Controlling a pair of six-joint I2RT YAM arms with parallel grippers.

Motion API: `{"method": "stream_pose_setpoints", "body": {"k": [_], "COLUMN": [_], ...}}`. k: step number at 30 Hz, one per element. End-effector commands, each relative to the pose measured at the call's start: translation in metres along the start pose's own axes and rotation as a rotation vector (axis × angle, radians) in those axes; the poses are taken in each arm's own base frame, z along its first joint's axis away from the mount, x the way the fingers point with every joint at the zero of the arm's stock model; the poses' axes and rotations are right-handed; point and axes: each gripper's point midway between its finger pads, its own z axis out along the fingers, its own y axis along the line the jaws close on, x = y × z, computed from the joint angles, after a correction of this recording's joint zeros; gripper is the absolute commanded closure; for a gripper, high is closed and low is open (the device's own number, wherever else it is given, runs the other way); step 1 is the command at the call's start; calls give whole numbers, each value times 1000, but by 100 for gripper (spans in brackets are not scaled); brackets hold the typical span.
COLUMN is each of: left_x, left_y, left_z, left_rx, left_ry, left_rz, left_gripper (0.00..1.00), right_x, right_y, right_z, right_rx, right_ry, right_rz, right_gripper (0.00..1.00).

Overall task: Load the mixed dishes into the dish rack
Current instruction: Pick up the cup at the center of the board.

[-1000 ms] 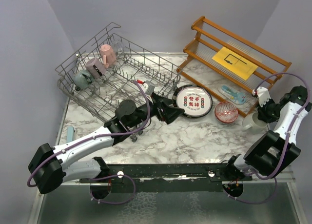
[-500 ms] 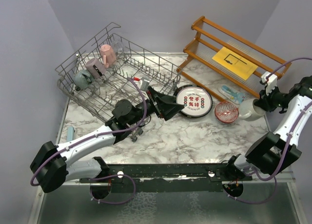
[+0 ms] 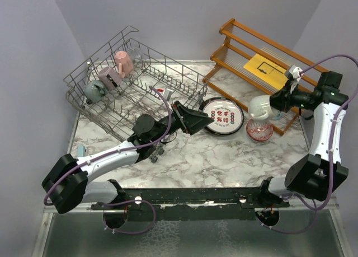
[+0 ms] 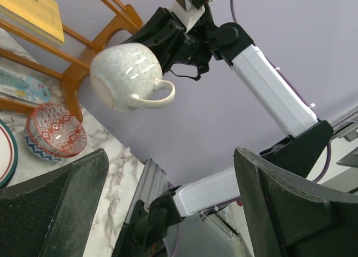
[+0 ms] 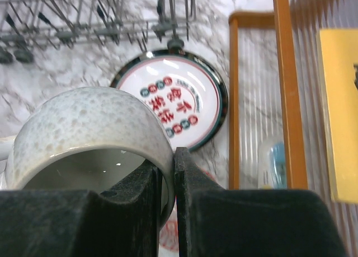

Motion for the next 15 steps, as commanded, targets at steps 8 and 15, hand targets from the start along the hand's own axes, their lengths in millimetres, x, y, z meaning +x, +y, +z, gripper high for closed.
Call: {"method": "stream_pose_setpoints", "body": {"k": [8,15], "left_x": [-29,-27], "left_y": [-21,-18], "left_z": [23,60], "left_rx": [106,-44], "left_ry": [-164,-192], "left_rz": [-360,-561], "left_gripper": [5,7], "right_x": [-96,-129], "right_y": [39,26], "right_z": [41,51], "right_rx": [-228,-226], "right_ry": [-369,-472], "right_rz": [-73,-149], "right_gripper": [99,99]}}
